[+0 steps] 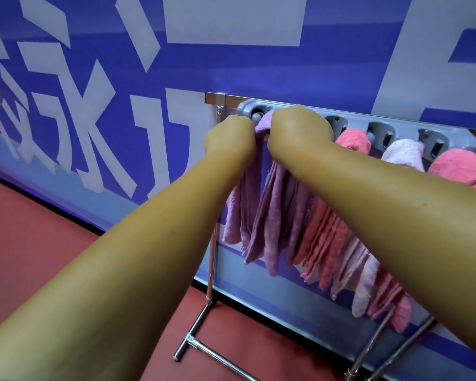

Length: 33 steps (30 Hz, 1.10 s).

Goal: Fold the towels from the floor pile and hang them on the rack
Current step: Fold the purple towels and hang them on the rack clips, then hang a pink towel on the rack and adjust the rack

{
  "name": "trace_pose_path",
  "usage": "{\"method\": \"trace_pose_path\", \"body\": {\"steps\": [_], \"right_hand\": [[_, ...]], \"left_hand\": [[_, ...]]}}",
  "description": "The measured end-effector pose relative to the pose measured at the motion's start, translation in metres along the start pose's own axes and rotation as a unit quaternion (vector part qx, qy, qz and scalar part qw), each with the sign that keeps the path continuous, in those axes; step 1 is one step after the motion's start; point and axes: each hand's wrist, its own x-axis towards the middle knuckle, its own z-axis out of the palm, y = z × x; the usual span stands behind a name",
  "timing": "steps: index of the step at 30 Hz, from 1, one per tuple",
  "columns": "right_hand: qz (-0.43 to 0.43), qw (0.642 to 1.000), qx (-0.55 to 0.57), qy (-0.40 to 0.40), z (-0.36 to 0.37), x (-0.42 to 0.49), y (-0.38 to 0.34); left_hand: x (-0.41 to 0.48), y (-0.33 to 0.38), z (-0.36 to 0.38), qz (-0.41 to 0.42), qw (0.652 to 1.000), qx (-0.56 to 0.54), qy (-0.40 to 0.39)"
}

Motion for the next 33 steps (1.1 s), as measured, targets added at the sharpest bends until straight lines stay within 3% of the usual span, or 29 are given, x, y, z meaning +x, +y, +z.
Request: {"method": "trace_pose_path", "body": {"steps": [7, 12, 15, 18, 22, 27, 33], "right_hand": [[0.036, 0.999, 0.014, -0.011, 0.009, -0.023, -0.003], [0.042, 0.991, 0.12, -0.044, 0.056, -0.053, 0.001], [0.021, 0.989, 0.1, -0.107, 0.094, -0.084, 0.013], [0.014, 0.968, 0.065, -0.24, 0.148, -0.117, 0.03], [0.065, 0.932, 0.103, -0.342, 0.23, -0.159, 0.063], [0.117, 0.894, 0.131, -0.413, 0.308, -0.214, 0.102], [0.2, 0.832, 0.193, -0.481, 0.383, -0.285, 0.147]], "left_hand": [[-0.015, -0.006, 0.01, -0.024, 0.996, -0.082, -0.023], [-0.046, -0.018, 0.039, -0.047, 0.986, -0.147, -0.057], [-0.074, -0.029, 0.078, -0.076, 0.981, -0.138, -0.115], [-0.119, -0.039, 0.125, -0.097, 0.969, -0.118, -0.194], [-0.184, -0.043, 0.185, -0.107, 0.94, -0.104, -0.308], [-0.246, -0.031, 0.252, -0.116, 0.9, -0.131, -0.399], [-0.315, 0.003, 0.322, -0.138, 0.812, -0.152, -0.547]]}}
